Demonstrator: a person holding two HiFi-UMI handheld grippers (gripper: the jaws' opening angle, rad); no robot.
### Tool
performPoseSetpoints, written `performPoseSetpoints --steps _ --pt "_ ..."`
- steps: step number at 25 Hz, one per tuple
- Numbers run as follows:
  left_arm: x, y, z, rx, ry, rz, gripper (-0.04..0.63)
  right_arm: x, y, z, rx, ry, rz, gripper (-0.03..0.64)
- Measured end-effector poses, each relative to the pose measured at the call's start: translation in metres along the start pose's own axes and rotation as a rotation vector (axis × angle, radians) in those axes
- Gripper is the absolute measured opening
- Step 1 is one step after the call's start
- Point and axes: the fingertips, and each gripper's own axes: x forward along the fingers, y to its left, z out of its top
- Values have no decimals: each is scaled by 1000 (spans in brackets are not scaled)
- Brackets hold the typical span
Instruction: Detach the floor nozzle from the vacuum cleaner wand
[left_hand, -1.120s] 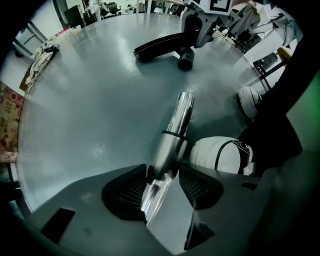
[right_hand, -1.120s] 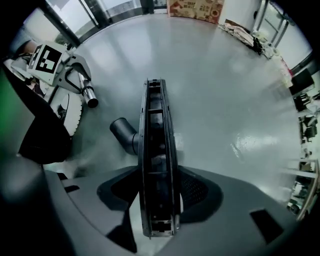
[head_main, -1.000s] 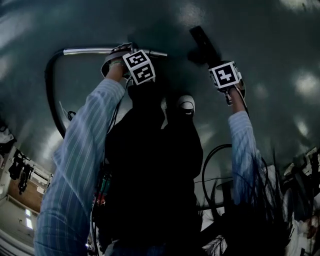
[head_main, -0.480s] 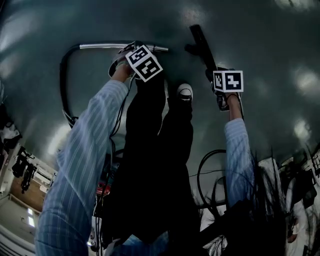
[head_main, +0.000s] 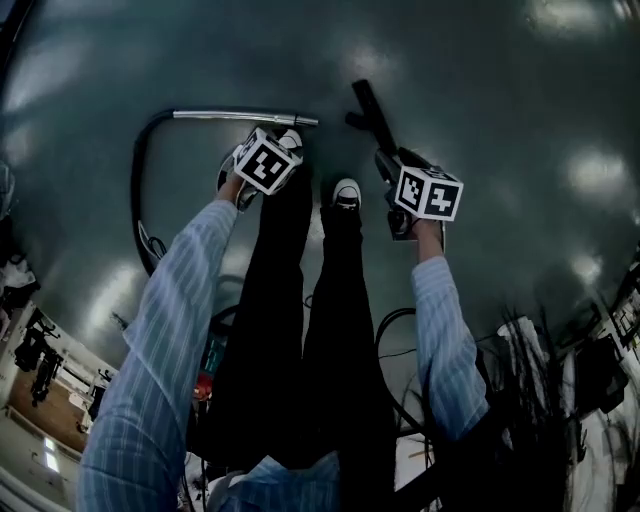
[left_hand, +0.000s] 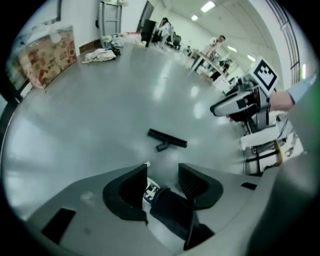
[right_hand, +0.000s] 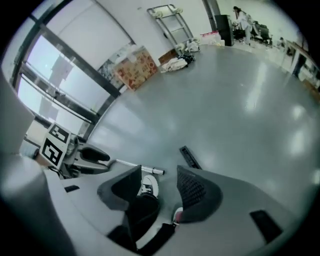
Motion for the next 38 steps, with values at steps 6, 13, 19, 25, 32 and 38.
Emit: performPoseSetpoints --steps 6,13,19,25,32,38 --pt "-78 -54 40 -154 -242 -79 166 -62 71 13 29 -68 150 227" --pt "-159 -102 62 -238 -381 -74 129 -129 128 19 73 -102 224 227" --pt "-219 -155 64 -324 -482 -34 82 -207 145 2 2 -111 261 227" --pt "-285 -197 62 -370 -584 36 34 -280 150 -5 -62 -161 276 225" --pt "-355 -261 37 -404 -689 99 31 -344 170 -23 -82 -226 294 210" --pt "-390 -304 -8 -426 -725 123 31 -369 208 -56 -112 -211 310 204"
